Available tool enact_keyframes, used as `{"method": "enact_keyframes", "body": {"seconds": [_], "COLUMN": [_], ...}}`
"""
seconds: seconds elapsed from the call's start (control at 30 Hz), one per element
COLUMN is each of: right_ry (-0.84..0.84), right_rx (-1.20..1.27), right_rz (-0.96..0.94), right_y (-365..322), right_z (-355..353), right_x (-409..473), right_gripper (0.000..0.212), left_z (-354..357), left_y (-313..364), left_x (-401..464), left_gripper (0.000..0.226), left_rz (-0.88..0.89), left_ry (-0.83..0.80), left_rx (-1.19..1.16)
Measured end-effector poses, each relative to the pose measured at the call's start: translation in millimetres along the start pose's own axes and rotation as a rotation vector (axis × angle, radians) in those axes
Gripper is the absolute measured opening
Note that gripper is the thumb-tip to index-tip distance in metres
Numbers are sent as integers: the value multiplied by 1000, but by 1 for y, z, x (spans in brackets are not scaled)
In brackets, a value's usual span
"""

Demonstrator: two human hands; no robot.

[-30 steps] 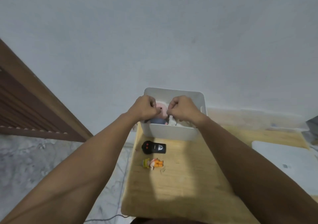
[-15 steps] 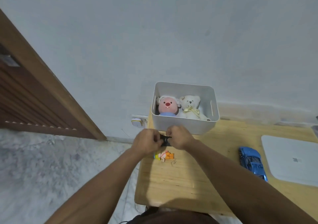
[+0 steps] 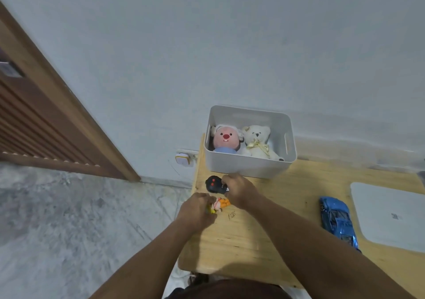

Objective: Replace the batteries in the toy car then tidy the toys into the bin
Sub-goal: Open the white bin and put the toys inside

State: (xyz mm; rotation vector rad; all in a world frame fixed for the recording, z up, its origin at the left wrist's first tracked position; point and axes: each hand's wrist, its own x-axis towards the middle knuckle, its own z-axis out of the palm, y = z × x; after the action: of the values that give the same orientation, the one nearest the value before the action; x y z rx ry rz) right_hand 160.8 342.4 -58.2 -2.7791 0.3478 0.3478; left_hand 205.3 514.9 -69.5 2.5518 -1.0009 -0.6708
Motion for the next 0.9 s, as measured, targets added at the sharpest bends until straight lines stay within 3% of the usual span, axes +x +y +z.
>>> {"method": "enact_keyframes", "body": {"seconds": [0.17,0.37,0.57,0.77,0.9], "right_ry": [-24,-30,44,301,458], "right_rx": [3,29,300,531,484], "right_rz": [6,5,61,-13,143], "right_y": [-3,-11,-35,-39,-10], "right_z": [-1,-18,-60,-123,-148], "right_x": [0,-3,-8,-26,-26], "right_gripper": [33,48,73,59,45], "left_z": [4,-23,-55,-93,-121], "left_y": [3,-12,-22,-16,-1], "left_x": [1,0,2,14,25], "left_gripper": [42,23,23,25,27], "left_rz": [15,62,32,52,108], "left_ry": [50,-69,-142,-141,-85], "left_rx": [-39,-171,-229,-259,-293]}}
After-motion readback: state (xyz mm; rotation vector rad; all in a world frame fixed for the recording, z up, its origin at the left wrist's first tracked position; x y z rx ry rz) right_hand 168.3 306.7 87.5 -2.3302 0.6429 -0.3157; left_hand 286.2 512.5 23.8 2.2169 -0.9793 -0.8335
